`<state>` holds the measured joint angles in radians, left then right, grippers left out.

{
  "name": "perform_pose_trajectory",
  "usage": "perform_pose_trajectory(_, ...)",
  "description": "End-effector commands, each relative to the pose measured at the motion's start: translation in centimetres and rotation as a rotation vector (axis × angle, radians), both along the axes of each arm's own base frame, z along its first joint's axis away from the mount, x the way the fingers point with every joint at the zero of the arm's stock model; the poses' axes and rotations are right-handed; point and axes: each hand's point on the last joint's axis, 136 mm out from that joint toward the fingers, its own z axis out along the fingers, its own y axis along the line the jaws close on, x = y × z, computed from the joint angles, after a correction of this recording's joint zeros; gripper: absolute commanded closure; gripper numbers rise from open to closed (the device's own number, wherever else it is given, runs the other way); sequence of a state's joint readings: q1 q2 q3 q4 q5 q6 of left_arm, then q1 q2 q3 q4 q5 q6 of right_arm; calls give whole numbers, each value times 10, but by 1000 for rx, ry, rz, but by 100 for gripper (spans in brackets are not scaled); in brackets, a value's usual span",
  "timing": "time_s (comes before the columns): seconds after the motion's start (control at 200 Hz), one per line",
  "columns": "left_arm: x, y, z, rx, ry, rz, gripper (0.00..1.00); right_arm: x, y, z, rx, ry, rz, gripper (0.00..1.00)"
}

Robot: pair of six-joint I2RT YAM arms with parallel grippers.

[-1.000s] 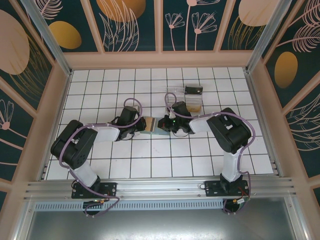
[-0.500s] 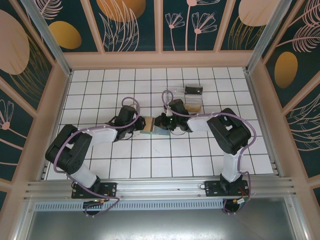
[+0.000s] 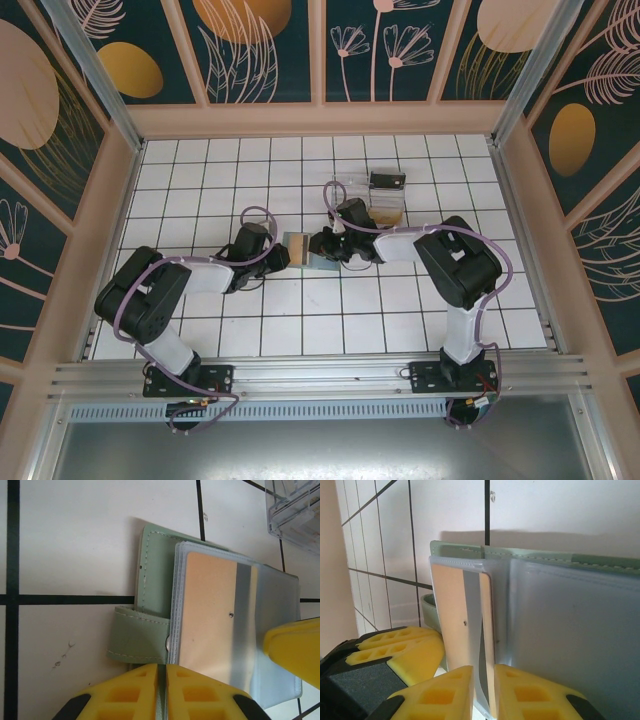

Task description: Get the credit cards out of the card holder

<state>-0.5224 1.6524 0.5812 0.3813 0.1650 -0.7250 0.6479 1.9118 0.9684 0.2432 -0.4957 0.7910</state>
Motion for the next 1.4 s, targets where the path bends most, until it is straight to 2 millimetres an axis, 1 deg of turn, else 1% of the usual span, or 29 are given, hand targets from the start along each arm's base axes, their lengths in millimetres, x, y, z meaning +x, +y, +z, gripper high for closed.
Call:
perform_pose_trajectory(0.0, -7, 0, -5, -5, 28, -7, 85, 3, 5, -4, -6, -3, 12, 81)
perform_pose_trajectory(0.31, -4, -1, -4, 9, 24, -14, 86, 4, 8, -12, -16, 6, 18, 81)
perform_pose_trajectory(0.551, -3, -1, -3, 8, 21, -14, 87, 4, 13, -12, -11, 5, 33, 81)
perform_pose_trajectory(0.626, -3, -1, -3, 11, 21, -15, 88, 4, 13, -11, -10, 4, 32, 86)
perform_pose_trajectory(0.751, -2, 0, -2, 17, 18, -13, 88, 2, 9, -9, -11, -2, 23, 100)
perform_pose_trajectory(0.876, -1, 3, -3, 33, 22, 1, 91, 3, 2, -8, -18, -8, 4, 100)
perform_pose_trajectory(1.141, -2, 10, -6, 66, 31, 22, 95, 8, -23, -6, -25, -10, -43, 100)
perform_pose_trajectory(1.266, -1, 9, -7, 67, 34, 21, 95, 7, -28, -5, -27, -13, -47, 100)
perform_pose_trajectory(1.366, 0, 7, -6, 61, 32, 13, 96, 7, -27, -2, -6, -27, -40, 100)
perform_pose_trajectory(1.396, -1, 6, -6, 61, 32, 9, 96, 8, -26, -1, 1, -27, -39, 94)
